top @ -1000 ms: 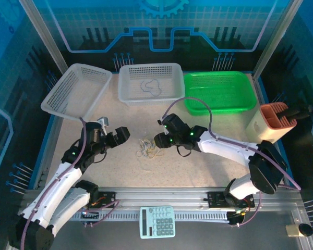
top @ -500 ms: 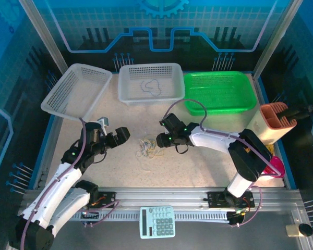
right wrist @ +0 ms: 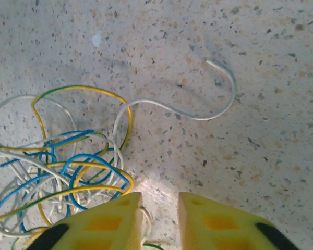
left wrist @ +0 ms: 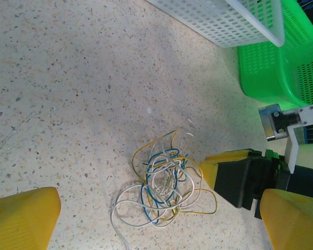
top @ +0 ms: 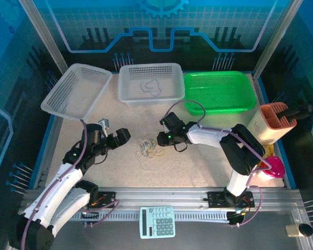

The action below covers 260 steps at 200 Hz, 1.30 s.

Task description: Untangle the cables

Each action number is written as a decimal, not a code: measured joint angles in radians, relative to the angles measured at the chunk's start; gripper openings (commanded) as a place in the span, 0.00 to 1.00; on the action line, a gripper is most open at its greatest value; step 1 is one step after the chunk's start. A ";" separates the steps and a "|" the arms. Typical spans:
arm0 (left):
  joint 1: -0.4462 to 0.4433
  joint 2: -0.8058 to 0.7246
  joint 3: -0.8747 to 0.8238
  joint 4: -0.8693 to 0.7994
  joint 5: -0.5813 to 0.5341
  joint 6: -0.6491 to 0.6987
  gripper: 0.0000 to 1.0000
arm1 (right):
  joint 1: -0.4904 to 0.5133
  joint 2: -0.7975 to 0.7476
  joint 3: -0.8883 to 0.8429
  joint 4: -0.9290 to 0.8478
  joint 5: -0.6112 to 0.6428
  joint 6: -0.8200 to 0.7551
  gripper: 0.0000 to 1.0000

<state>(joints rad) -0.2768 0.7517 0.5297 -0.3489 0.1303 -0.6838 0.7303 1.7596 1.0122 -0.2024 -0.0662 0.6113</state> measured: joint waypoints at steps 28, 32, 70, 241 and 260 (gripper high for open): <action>0.000 0.000 -0.011 0.011 0.008 -0.008 0.99 | -0.002 0.002 0.011 0.010 -0.026 0.000 0.00; 0.000 0.000 -0.011 0.010 0.008 -0.009 0.99 | -0.002 0.002 0.013 0.010 -0.030 -0.002 0.00; 0.000 -0.004 -0.012 0.013 0.010 -0.018 0.99 | -0.006 -0.038 0.014 -0.003 -0.044 -0.010 0.00; -0.037 -0.053 -0.012 0.139 0.122 0.045 0.92 | -0.004 -0.426 0.201 -0.071 -0.103 -0.066 0.00; -0.081 -0.038 -0.010 0.171 0.121 0.058 0.93 | -0.002 -0.426 0.221 -0.074 -0.103 -0.068 0.00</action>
<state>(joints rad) -0.3580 0.7139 0.5198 -0.1780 0.2516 -0.6258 0.7280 1.3331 1.2335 -0.2768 -0.1692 0.5438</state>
